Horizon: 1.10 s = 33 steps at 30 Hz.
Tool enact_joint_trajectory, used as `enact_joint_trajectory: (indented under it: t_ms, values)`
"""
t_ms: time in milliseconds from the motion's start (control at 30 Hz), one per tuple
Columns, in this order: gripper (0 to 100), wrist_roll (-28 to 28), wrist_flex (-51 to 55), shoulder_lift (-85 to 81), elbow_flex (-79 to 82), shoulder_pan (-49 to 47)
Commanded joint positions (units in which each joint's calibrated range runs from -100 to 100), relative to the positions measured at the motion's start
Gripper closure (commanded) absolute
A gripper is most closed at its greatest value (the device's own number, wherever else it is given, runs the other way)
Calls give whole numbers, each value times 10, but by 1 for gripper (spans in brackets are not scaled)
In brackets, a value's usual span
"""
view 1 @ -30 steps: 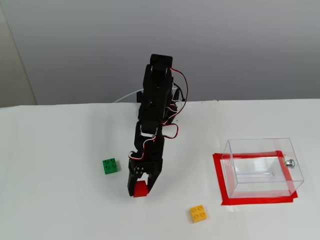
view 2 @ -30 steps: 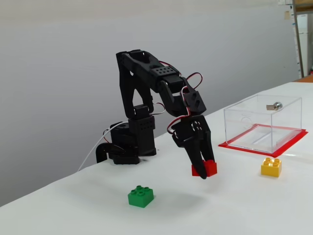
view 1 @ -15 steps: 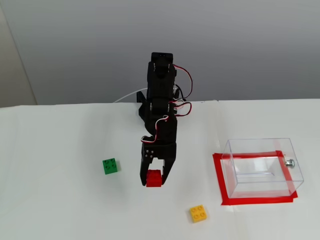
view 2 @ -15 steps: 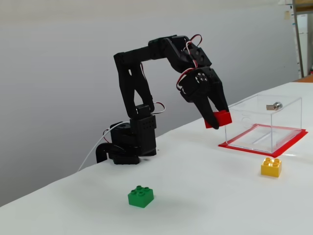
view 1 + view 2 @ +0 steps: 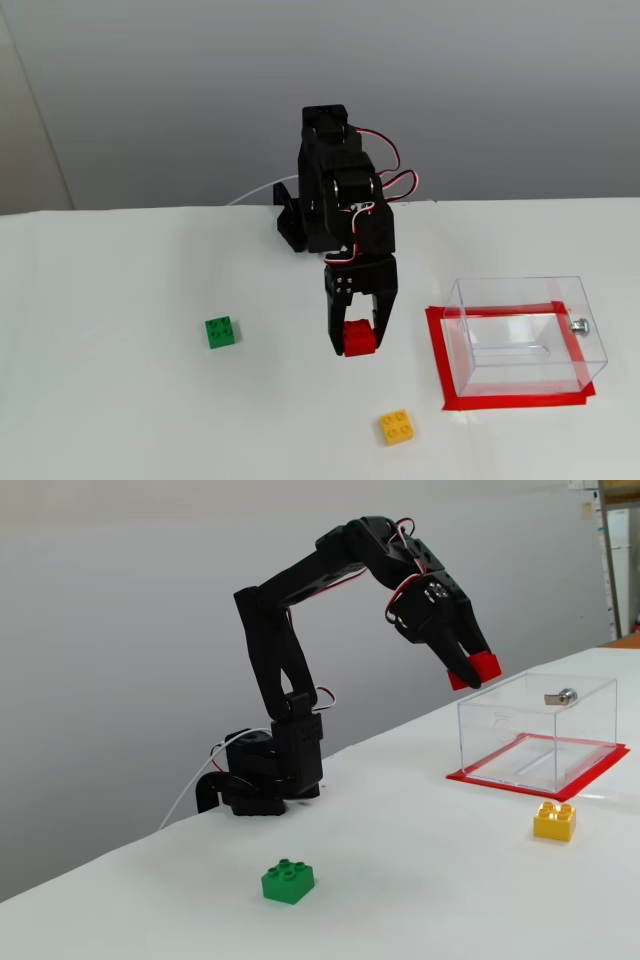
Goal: Pick the red lego brick and place it into the transparent box
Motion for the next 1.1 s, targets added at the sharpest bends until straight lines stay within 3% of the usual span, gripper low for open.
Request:
enact_joint_trajectory:
  t_ms: [0,633,1067]
  values:
    - [86,-2,7,-28,-36,-40]
    - [87,1,-1,-17,-38,-352]
    - [87,-1,-48,33,-38,-462]
